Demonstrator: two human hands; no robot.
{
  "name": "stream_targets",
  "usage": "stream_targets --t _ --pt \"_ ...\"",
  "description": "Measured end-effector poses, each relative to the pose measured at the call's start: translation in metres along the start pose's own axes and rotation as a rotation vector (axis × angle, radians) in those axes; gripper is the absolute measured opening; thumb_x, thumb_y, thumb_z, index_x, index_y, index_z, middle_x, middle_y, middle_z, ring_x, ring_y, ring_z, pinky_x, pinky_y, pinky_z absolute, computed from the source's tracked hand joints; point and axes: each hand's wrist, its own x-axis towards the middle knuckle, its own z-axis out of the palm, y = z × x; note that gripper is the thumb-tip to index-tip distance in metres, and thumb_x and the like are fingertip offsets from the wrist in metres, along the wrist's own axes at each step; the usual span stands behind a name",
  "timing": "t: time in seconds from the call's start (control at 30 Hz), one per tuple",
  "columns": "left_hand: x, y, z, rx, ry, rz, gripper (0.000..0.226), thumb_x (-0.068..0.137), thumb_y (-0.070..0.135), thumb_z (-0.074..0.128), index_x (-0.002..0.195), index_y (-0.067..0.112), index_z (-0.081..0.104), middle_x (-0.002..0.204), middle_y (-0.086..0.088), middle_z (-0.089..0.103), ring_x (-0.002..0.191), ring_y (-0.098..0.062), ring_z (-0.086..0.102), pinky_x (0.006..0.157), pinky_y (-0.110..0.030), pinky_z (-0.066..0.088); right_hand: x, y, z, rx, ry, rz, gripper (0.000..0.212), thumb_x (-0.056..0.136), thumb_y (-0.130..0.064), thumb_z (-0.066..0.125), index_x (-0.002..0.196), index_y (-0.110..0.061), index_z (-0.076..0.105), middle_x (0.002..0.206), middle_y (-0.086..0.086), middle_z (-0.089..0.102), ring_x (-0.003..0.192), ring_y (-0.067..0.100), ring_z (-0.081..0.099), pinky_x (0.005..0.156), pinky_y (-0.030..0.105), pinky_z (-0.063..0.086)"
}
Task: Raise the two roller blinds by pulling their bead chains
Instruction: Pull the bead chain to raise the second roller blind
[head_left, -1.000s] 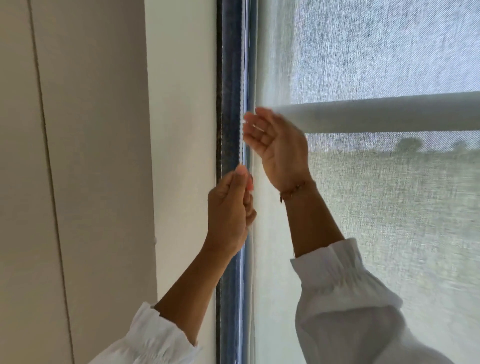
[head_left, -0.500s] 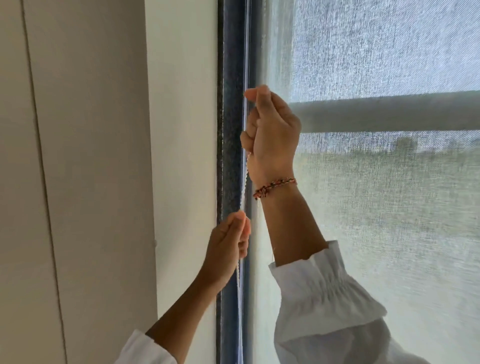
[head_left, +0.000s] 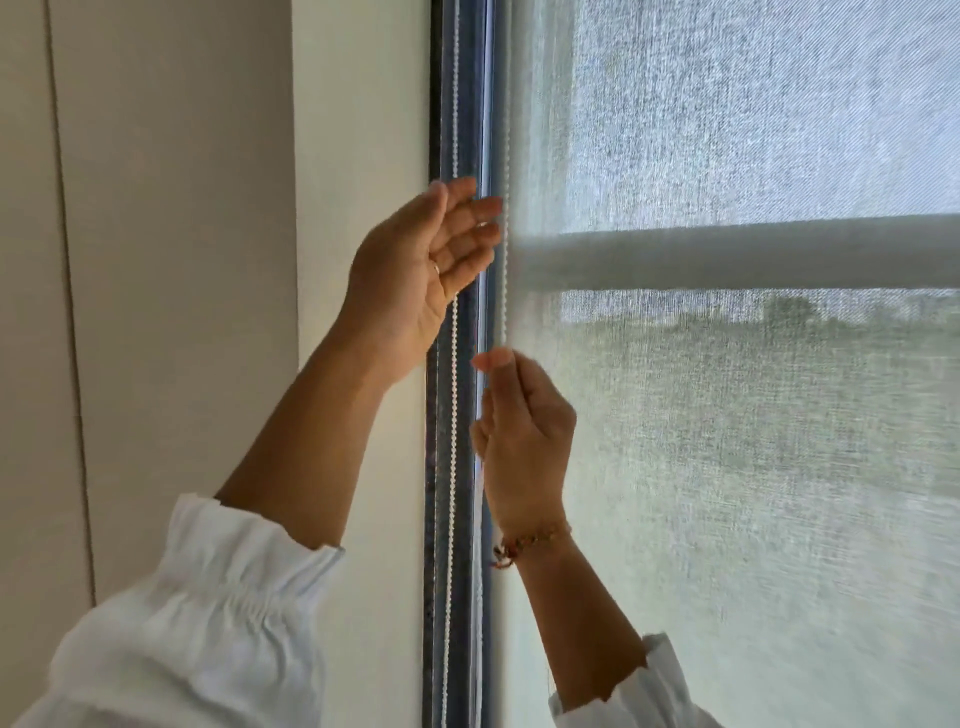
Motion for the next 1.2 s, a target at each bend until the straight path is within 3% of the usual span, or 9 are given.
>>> stream_targets --t 0.17,0.33,0.47,0.6,0.77,0.97,1.03,1.1,1.2 --pt "0.007 0.017 0.018 0.033 0.028 -0.054 0.022 0.099 0.023 0.038 0.104 0.01 0.054 0.085 -0.003 0.063 0.067 -0.013 0.062 0.061 -0.025 0.052 -0.023 0.015 -0.001 -0.057 0.014 0.057 0.027 0.092 -0.019 0.049 0.073 -0.029 0.065 0.043 -0.017 0.038 0.042 0.0 0.028 0.046 0.022 0.025" --pt "0.002 0.013 0.036 0.159 0.194 0.072 0.029 0.098 0.021 0.041 0.076 0.013 0.059 0.053 0.005 0.032 0.041 -0.006 0.023 0.037 -0.019 0.017 -0.033 0.018 0.009 -0.11 -0.041 0.029 0.022 0.089 -0.031 0.05 0.074 -0.033 0.066 0.045 -0.016 0.042 0.045 0.002 0.033 0.048 0.022 0.029" --pt "-0.004 0.017 0.04 0.146 0.207 0.205 0.037 0.097 0.024 0.041 0.062 0.018 0.049 0.047 0.007 0.029 0.039 -0.008 0.02 0.036 -0.019 0.016 -0.018 0.012 0.0 0.116 -0.157 0.164 0.028 0.087 -0.033 0.05 0.074 -0.016 0.068 0.047 -0.01 0.042 0.042 0.007 0.037 0.045 0.023 0.034" --pt "-0.013 0.015 0.043 0.114 0.183 0.214 0.039 0.097 0.024 0.04 0.059 0.02 0.043 0.046 0.006 0.026 0.038 -0.009 0.018 0.038 -0.019 0.011 0.012 -0.002 -0.008 0.326 -0.16 0.238 0.044 0.093 -0.036 0.039 0.074 -0.015 0.071 0.065 -0.001 0.07 0.064 0.014 0.067 0.079 0.04 0.051" --pt "-0.042 -0.026 0.034 0.132 0.164 0.17 0.039 0.094 0.025 0.041 0.056 0.023 0.045 0.039 0.011 0.031 0.033 -0.005 0.023 0.033 -0.015 0.019 0.057 -0.037 -0.009 0.392 -0.125 0.151 0.031 0.094 -0.029 0.043 0.09 -0.008 0.066 0.08 0.001 0.075 0.084 0.016 0.069 0.076 0.027 0.053" --pt "-0.099 -0.093 0.014 0.164 0.164 -0.055 0.049 0.096 0.023 0.043 0.049 0.03 0.051 0.038 0.011 0.033 0.034 -0.001 0.025 0.033 -0.012 0.022 0.08 -0.07 0.013 0.351 -0.165 0.164 0.018 0.094 -0.016 0.047 0.093 -0.006 0.061 0.093 0.013 0.066 0.087 0.025 0.068 0.091 0.039 0.052" --pt "-0.117 -0.111 0.008 0.174 0.149 -0.097 0.047 0.096 0.026 0.044 0.05 0.03 0.051 0.04 0.012 0.03 0.035 -0.001 0.022 0.034 -0.013 0.02 0.082 -0.075 0.02 0.347 -0.174 0.18 0.015 0.094 -0.013 0.047 0.092 -0.007 0.06 0.092 0.015 0.065 0.076 0.023 0.068 0.081 0.038 0.057" --pt "-0.13 -0.122 0.002 0.209 0.136 -0.097 0.041 0.091 0.033 0.044 0.051 0.03 0.051 0.042 0.012 0.03 0.037 -0.002 0.022 0.036 -0.014 0.021 0.082 -0.076 0.024 0.305 -0.157 0.2 0.012 0.094 -0.012 0.048 0.093 -0.006 0.059 0.084 0.013 0.064 0.055 0.015 0.063 0.054 0.026 0.055" --pt "-0.139 -0.129 -0.004 0.258 0.106 -0.063 0.037 0.088 0.033 0.042 0.052 0.031 0.052 0.043 0.012 0.034 0.037 -0.003 0.026 0.038 -0.014 0.024 0.078 -0.07 0.028 0.212 -0.081 0.224 0.015 0.093 -0.012 0.05 0.09 -0.006 0.063 0.059 0.004 0.045 0.035 0.005 0.03 0.033 0.016 0.024"
